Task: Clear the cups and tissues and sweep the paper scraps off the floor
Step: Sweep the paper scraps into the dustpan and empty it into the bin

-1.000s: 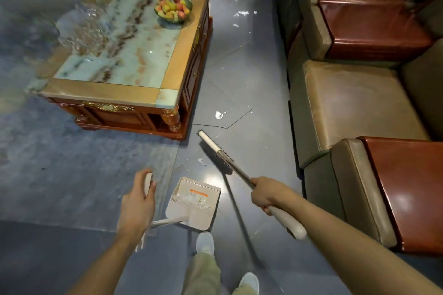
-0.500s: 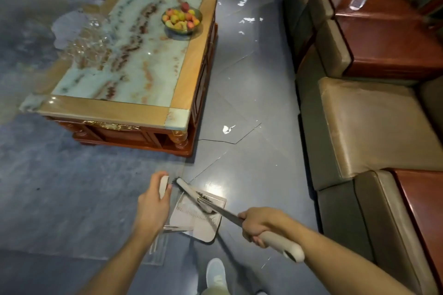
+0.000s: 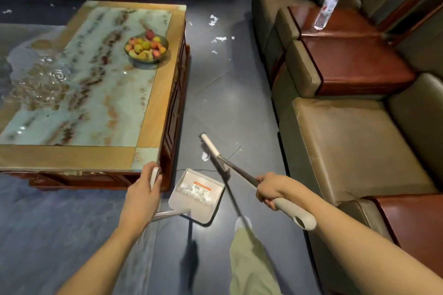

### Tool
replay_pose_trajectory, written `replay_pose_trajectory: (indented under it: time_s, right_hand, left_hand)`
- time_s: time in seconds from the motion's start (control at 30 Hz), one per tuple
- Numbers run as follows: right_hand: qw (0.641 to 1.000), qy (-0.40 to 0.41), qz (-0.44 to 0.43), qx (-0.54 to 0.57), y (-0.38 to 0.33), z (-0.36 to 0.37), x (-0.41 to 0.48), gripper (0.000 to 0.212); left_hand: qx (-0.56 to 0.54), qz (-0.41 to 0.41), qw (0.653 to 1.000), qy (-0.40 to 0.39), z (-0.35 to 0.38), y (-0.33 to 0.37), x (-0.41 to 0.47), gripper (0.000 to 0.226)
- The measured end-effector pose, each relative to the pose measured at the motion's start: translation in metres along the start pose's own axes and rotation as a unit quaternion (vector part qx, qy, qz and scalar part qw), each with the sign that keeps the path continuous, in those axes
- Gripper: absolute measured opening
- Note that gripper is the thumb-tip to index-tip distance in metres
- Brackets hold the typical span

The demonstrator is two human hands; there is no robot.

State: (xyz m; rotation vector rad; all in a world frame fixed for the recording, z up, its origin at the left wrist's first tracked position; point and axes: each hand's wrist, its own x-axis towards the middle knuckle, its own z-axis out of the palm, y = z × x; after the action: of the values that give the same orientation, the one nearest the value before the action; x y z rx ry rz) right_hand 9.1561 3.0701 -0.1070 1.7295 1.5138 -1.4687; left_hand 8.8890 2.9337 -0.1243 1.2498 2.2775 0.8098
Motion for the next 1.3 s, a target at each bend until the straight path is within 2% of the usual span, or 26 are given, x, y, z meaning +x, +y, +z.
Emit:
replay_pose_trajectory:
  time_s: [0.07,0.2,0.4,0.5,0.63,0.7,0.77,0.83,0.93,0.97,1.0,1.1,1.3]
  right_hand:
    - [0.999,0.027,-0.011,-0.027,-0.01,-0.033,0.025,0.039]
    - [0.996,0.06,-0.007,-0.067,-0.029,-0.097,0.07,0.045]
    - [0.993,0.049,0.035,-0.103,-0.061,-0.152,0.136,0.046]
    - [0.991,0.012,0.027,-0.131,-0.082,-0.145,0.148,0.041]
    - [0.975,-0.048,-0.001,-0.218,-0.114,-0.1,0.139,0.028]
    - [0.959,-0.077,-0.025,-0.273,-0.119,-0.075,0.128,0.03]
    - [0.955,-0.111,-0.036,-0.273,-0.121,-0.054,0.114,0.038]
    - [0.961,-0.142,-0.034,-0.236,-0.119,-0.037,0.095,0.043]
    - [0.982,-0.187,0.02,-0.025,-0.114,-0.029,0.073,0.037]
    - [0.979,-0.2,0.047,-0.01,-0.113,-0.033,0.061,0.02]
    - [0.982,-0.175,0.066,0.005,-0.106,-0.035,0.059,0.064]
    - [0.98,-0.18,0.083,0.035,-0.089,-0.044,0.033,0.062]
    - [0.976,-0.082,0.102,0.172,-0.043,-0.036,0.004,0.067]
  left_hand:
    - [0.019,-0.008,1.0,0.0,0.008,0.011,0.03,0.021]
    - [0.02,-0.04,0.999,-0.011,0.018,0.027,0.078,0.026]
    - [0.027,-0.067,0.997,-0.022,0.027,0.028,0.146,0.021]
    - [0.043,-0.071,0.996,-0.014,0.028,0.025,0.172,0.017]
    - [0.037,-0.071,0.997,-0.012,0.029,0.021,0.183,0.018]
    - [0.028,-0.069,0.997,-0.015,0.027,0.017,0.181,0.017]
    - [0.013,-0.06,0.998,-0.02,0.024,0.013,0.178,0.017]
    - [0.0,-0.047,0.999,-0.026,0.022,0.013,0.171,0.016]
    - [-0.03,-0.03,0.998,-0.04,0.019,0.014,0.158,0.016]
    - [-0.04,-0.025,0.998,-0.05,0.017,0.012,0.154,0.016]
    - [-0.049,-0.018,0.997,-0.062,0.016,0.011,0.149,0.015]
    - [-0.048,0.036,0.992,-0.115,0.012,0.006,0.135,0.017]
    - [-0.017,0.134,0.974,-0.184,0.021,0.022,0.128,0.019]
